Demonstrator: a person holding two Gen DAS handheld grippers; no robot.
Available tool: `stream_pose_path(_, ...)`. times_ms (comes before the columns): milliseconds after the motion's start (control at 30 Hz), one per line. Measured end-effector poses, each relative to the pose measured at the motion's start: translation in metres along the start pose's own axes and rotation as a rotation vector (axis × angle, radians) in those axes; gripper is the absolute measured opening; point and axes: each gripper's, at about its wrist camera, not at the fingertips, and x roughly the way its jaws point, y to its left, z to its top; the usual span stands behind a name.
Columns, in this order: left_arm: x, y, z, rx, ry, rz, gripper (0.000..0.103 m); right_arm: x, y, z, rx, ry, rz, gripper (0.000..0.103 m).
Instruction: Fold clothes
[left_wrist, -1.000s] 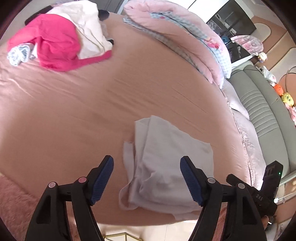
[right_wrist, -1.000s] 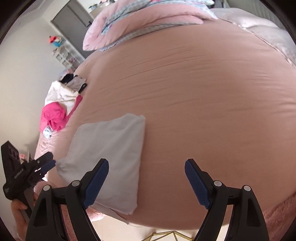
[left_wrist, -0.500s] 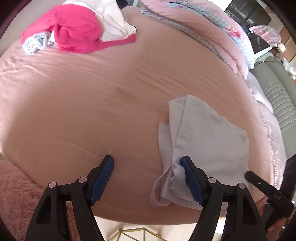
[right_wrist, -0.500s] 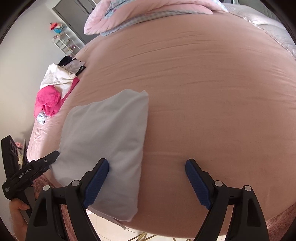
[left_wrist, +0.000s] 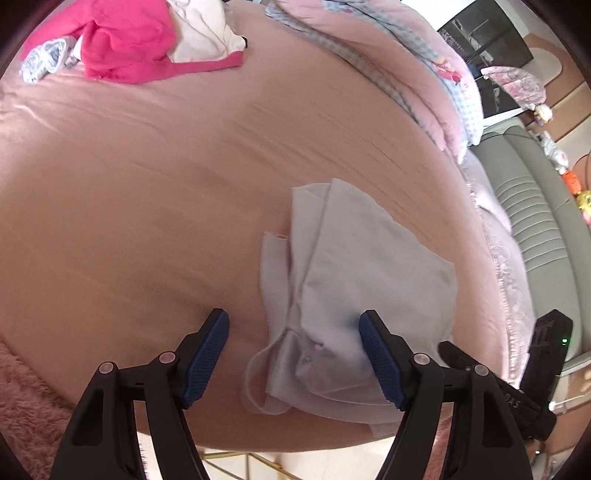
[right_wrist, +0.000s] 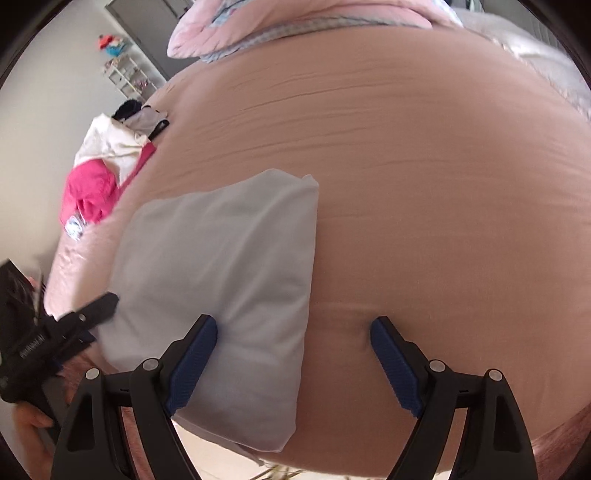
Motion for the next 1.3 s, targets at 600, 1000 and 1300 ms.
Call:
stream_pose_path(600,0.0,-0.001,-0.005,-0.041,0.038,-0.132,0.038,0.0,0.002,-0.005,0.007,0.016,0.109,0.059)
stream_pose_path(1000,0.004,0.008,-0.01,-0.121,0.067,-0.215,0.055,0.009,0.0,-0.002,0.03,0.029,0.17,0.063)
stream_pose_path(1300,-0.001,0.018,-0.012,-0.163,0.082,-0.278,0.039,0.016,-0.001,0.0,0.072,0.028,0.223,0.06)
